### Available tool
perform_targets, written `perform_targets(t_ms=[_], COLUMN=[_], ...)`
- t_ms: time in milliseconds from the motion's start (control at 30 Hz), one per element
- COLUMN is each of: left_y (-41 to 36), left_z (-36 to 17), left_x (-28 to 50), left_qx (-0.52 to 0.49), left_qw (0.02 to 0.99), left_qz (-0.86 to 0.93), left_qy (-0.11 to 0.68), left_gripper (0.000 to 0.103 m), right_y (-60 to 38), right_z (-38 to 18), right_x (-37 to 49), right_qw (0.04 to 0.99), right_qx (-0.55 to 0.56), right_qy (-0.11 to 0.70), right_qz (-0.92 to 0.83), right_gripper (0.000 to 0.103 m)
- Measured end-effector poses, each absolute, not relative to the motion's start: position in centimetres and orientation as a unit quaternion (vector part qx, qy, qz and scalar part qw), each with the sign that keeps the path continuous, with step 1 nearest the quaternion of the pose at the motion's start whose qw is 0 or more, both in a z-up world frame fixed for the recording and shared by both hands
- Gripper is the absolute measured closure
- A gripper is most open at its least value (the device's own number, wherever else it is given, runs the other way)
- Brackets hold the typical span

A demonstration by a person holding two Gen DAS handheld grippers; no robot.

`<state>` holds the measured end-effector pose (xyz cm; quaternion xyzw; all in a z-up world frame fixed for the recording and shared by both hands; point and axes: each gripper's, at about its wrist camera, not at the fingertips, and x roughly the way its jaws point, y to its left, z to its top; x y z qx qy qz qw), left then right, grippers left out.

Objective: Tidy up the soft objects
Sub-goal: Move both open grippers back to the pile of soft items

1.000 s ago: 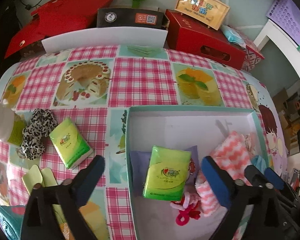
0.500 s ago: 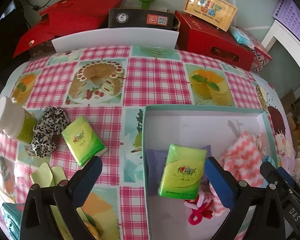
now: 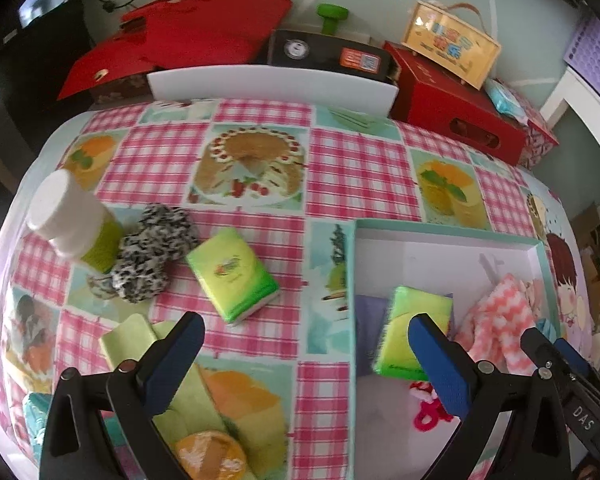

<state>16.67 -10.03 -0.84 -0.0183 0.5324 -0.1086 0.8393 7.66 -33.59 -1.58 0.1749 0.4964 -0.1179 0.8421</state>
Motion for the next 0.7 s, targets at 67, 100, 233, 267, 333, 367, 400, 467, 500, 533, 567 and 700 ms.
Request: perform_targets(t_ms=[67, 100, 233, 267, 333, 367, 400, 467, 500, 533, 567, 700], left_y=[-8.9, -8.4, -6.2, -5.7, -4.7, -4.2, -3.7, -2.6, -2.1, -1.7, -1.2, 0.5], left_z=[-0.5, -0.4, 0.0, 0.1, 0.2, 0.2, 0.3, 0.3, 0.3, 0.3, 0.1, -0.3], left_x=[16.7, 16.7, 16.7, 16.7, 16.6, 16.6, 16.6, 16.5, 16.5, 16.4, 16.4, 16.1], left_qx=[-0.026, -0.028, -0.034, -0.034, -0.034, -0.035, -0.036, -0.042, -0.045, -0.047, -0.049, -0.052], left_qw=[0.843, 0.844, 0.851, 0.852, 0.854, 0.855, 0.856, 0.857, 0.857, 0.857, 0.857, 0.855], left_qz=[-0.100, -0.095, -0.076, -0.070, -0.061, -0.057, -0.052, -0.043, -0.039, -0.036, -0.031, -0.015], left_qy=[0.528, 0.526, 0.519, 0.518, 0.516, 0.515, 0.513, 0.512, 0.511, 0.512, 0.513, 0.516], left_gripper=[0.000, 0.000, 0.000, 0.000, 0.000, 0.000, 0.000, 0.000, 0.000, 0.000, 0.000, 0.000], right_y=[-33.2, -32.9, -31.1, -30.5, -29.4, -28.8, -28.4, -27.3, -26.7, -26.0, -25.5, -23.1], right_z=[-1.5, -1.4, -1.1, -1.1, -1.1, -1.1, -1.1, -1.1, -1.1, -1.1, -1.1, -1.0], right_x=[7.8, 7.9, 8.2, 8.4, 8.7, 8.8, 8.9, 9.2, 9.3, 9.4, 9.6, 10.0], right_qw=[0.844, 0.845, 0.851, 0.852, 0.852, 0.853, 0.853, 0.854, 0.855, 0.856, 0.856, 0.860], right_qx=[0.171, 0.170, 0.156, 0.148, 0.139, 0.137, 0.135, 0.128, 0.121, 0.113, 0.108, 0.093], right_qy=[0.497, 0.497, 0.495, 0.497, 0.500, 0.501, 0.502, 0.503, 0.503, 0.504, 0.504, 0.502], right_qz=[-0.109, -0.101, -0.075, -0.071, -0.063, -0.055, -0.050, -0.037, -0.032, -0.027, -0.022, 0.005], right_gripper=[0.012, 0.012, 0.012, 0.012, 0.012, 0.012, 0.012, 0.012, 0.012, 0.012, 0.012, 0.012])
